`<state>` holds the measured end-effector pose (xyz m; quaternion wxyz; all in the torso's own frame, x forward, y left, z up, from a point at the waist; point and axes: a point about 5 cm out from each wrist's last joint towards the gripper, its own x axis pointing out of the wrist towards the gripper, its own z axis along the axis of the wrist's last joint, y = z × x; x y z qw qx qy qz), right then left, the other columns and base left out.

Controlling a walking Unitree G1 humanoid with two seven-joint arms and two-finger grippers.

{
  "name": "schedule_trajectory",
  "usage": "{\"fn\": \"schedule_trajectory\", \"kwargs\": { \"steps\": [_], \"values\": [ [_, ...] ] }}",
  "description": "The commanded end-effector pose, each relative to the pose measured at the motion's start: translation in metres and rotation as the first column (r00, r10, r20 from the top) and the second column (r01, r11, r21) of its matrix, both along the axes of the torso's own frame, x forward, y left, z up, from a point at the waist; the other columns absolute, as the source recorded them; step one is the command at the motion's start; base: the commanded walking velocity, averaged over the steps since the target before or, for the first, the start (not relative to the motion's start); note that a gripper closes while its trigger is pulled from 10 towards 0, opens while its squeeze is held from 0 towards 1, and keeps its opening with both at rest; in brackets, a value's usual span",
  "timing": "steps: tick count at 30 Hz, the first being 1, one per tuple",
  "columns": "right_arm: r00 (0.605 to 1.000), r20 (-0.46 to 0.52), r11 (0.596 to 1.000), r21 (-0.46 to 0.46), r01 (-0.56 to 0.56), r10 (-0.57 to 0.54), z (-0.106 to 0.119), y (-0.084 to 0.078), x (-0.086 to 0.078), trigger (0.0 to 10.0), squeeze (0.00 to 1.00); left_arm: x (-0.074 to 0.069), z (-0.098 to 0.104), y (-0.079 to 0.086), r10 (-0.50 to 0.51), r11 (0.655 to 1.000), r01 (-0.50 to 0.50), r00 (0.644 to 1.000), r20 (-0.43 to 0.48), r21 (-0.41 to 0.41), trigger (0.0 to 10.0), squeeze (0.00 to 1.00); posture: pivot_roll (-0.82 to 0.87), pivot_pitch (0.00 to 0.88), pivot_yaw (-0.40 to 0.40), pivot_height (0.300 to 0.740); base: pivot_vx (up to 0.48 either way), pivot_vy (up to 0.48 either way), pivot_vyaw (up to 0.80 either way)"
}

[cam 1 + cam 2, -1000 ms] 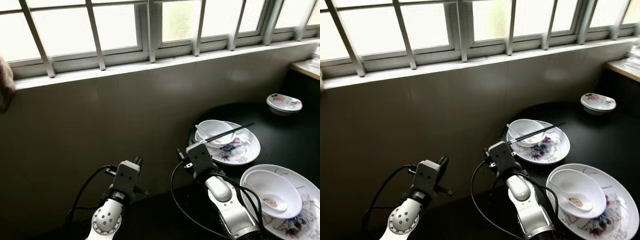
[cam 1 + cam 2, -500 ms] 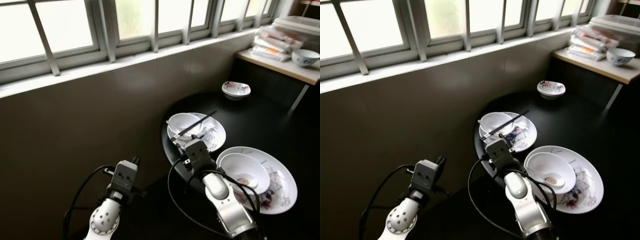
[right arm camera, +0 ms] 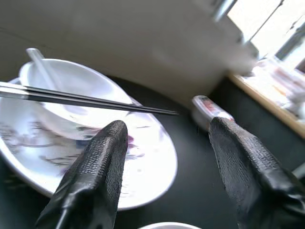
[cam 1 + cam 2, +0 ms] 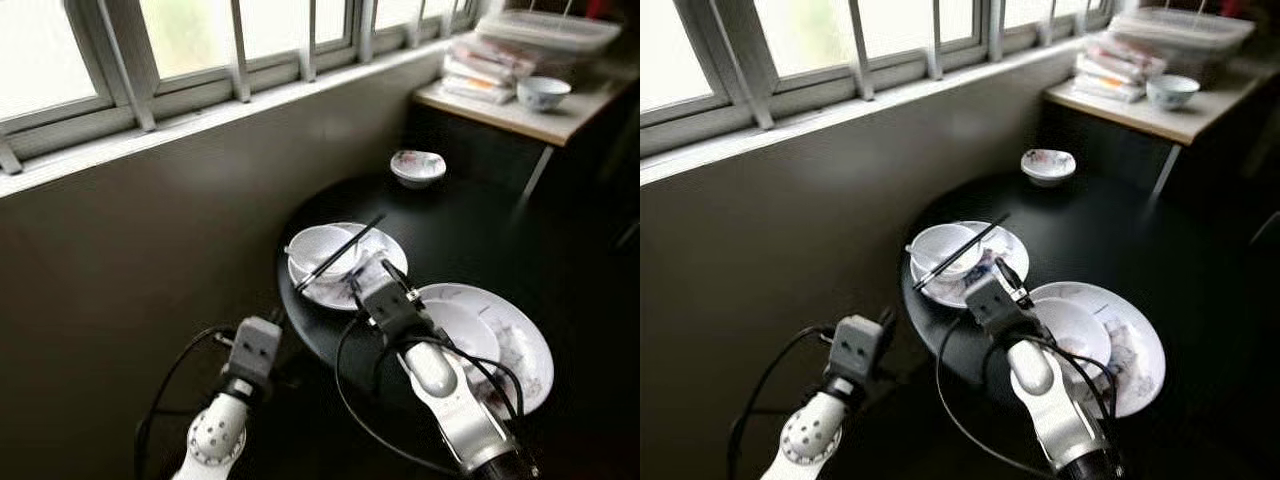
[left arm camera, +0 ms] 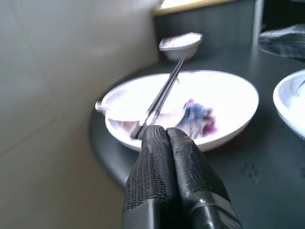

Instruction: Kitchen organization

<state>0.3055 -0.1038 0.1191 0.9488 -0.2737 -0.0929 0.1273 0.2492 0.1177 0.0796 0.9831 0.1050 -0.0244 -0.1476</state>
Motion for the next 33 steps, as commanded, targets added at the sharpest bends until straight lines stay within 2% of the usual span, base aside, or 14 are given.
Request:
{"fn": "schedule_trajectory", "kwargs": {
  "steps": [1,16,23,30,33],
  "values": [
    [0.998,0.050,1.000,-0.007,-0.030,0.030,0.008,0.010,-0.001,10.0,0.00,-0.003,-0.005,0.006,0.016,1.000,-0.015,1.000,-0.019,0.011,10.0,0.00,-0.09,0.000,0.026,0.740,0.000,0.000,0.00],
    [0.998,0.062,0.999,-0.031,-0.030,0.031,0.005,0.009,-0.004,10.0,0.00,-0.002,-0.008,0.010,0.036,0.999,-0.037,0.998,-0.045,-0.016,10.0,0.00,-0.09,0.000,0.026,0.740,0.000,0.000,0.00],
    [0.998,0.002,0.993,-0.099,-0.068,0.069,-0.012,0.014,-0.012,10.0,0.00,-0.002,-0.010,0.010,0.036,0.999,-0.037,0.998,-0.052,-0.016,10.0,0.00,-0.09,0.000,0.025,0.740,0.000,0.000,0.00],
    [0.999,0.012,0.995,-0.087,-0.051,0.052,-0.009,0.014,-0.009,10.0,0.00,-0.002,-0.012,0.011,0.038,0.999,-0.040,0.997,-0.063,-0.025,10.0,0.00,-0.09,0.000,0.028,0.740,0.000,0.000,0.00],
    [0.999,0.017,0.995,-0.084,-0.047,0.049,-0.008,0.014,-0.007,10.0,0.00,-0.001,-0.012,0.011,0.035,0.999,-0.037,0.997,-0.065,-0.026,10.0,0.00,-0.09,0.000,0.026,0.740,0.000,0.371,0.00]
  ]
}}
